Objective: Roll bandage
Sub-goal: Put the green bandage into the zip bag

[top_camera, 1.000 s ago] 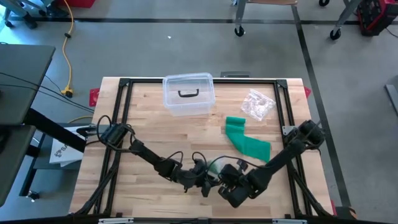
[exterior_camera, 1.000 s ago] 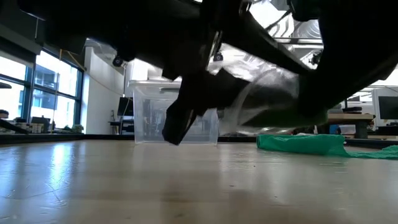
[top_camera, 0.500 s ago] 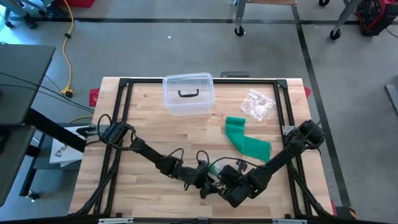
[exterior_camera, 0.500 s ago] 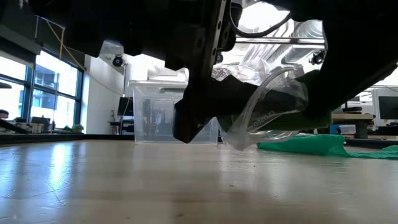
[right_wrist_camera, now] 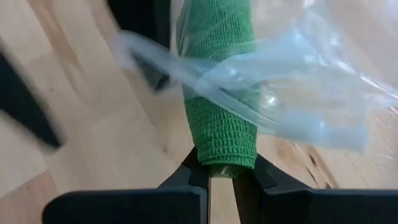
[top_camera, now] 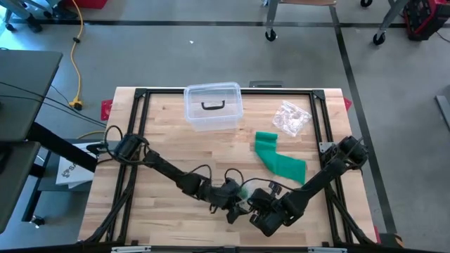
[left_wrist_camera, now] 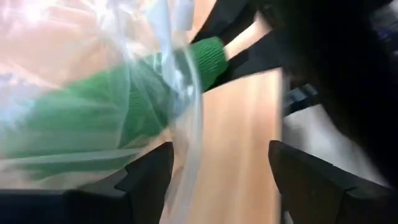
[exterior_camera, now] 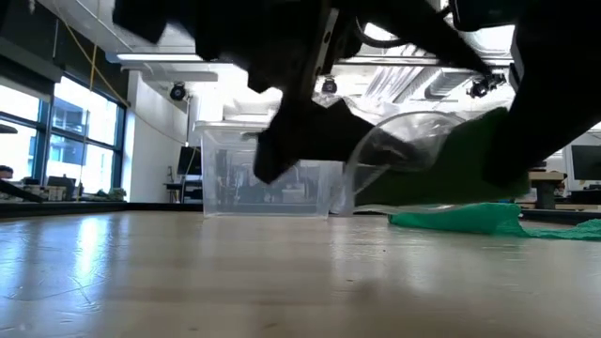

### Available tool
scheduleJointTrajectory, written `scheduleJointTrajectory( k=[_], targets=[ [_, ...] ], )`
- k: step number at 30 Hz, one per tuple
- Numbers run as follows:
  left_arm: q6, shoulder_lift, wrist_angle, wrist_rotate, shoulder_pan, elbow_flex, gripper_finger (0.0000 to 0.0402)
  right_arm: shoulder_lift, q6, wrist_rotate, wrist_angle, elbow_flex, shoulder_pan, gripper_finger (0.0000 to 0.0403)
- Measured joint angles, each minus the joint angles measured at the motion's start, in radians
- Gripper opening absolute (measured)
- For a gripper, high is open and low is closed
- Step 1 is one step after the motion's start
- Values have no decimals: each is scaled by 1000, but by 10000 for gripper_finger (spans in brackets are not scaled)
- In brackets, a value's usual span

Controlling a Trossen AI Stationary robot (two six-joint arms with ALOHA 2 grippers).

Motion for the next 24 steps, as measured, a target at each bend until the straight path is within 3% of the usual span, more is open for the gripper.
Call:
scheduleJointTrajectory(
  k=[5,11,16,20,24],
  targets=[
    [157,-2,-276,-40,0,116,255,1,-14,-9,-1,-1,-4,22],
    [305,-2,-383,-55,-9,218,255,1,-11,-17,1,-1,-6,22],
    [255,-2,-372,-52,-19,246,255,1,6,-9,0,-1,-7,22],
    [195,-2,-366,27,-16,236,263,1,10,-5,1,-1,-5,22],
    [193,-2,-385,3,-16,223,272,1,14,-13,-2,-1,-6,22]
  ],
)
